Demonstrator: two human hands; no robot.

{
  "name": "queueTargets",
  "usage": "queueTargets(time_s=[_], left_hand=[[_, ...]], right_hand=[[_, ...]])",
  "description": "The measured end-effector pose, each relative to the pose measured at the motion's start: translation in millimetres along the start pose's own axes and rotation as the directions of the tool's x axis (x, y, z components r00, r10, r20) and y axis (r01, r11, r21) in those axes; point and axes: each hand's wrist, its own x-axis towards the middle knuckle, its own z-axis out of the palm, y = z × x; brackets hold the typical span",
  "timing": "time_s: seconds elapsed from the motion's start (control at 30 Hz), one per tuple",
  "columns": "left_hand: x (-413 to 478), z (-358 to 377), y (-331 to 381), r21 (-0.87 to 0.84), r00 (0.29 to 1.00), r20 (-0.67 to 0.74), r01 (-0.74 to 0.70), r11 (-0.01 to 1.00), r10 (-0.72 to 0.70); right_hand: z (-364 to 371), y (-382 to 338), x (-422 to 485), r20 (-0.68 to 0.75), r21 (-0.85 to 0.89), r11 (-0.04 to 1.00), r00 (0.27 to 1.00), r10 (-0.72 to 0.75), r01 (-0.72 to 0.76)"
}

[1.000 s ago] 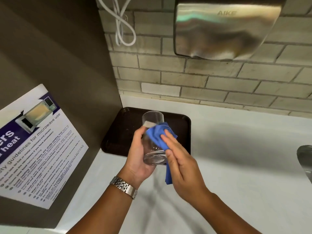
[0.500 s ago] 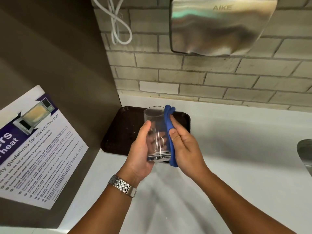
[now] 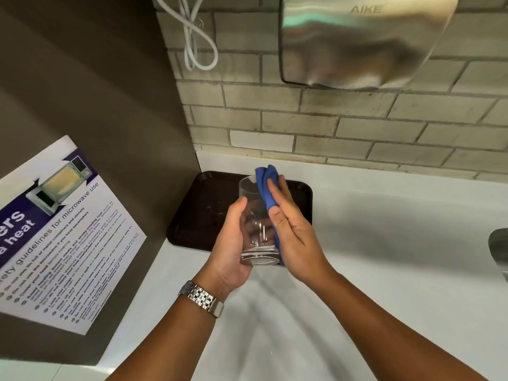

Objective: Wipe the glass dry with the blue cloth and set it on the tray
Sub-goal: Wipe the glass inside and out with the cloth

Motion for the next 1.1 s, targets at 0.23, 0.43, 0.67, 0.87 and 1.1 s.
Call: queueTargets(time_s=[0.23,0.43,0.67,0.87,1.1], left_hand=[[-1.5,-0.9,-4.4,0.026,0.994,-0.062,-0.086,0.996,0.088],[-1.1,-6.4,4.4,0.0,0.997,-0.037,-0.065,0.998,0.065],[-0.7,-7.5,3.0,-0.107,0.997,-0.043,-0.063,0.992,0.059],[-0.5,-1.0,-4.6,-0.134,0.997,-0.069,-0.034,0.99,0.025],[-1.1,-2.3,1.1,-0.052,0.998,-0.028,-0.054,0.997,0.052]], right_hand=[[-1.5,-3.3,-2.3,0.012,0.189,0.965,0.983,0.184,-0.183],[-1.2,-0.4,-21.5,0.055,-0.095,0.993,0.996,-0.068,0.073],[-1.4,-5.1,-30.9,0.16,-0.248,0.943,0.969,-0.187,0.223],[-7.7,-1.2,-16.1,-0.007,0.037,0.997,0.998,0.069,-0.069],[-10.7,1.6,-23.4,0.058,-0.117,0.984,0.99,-0.125,0.131]])
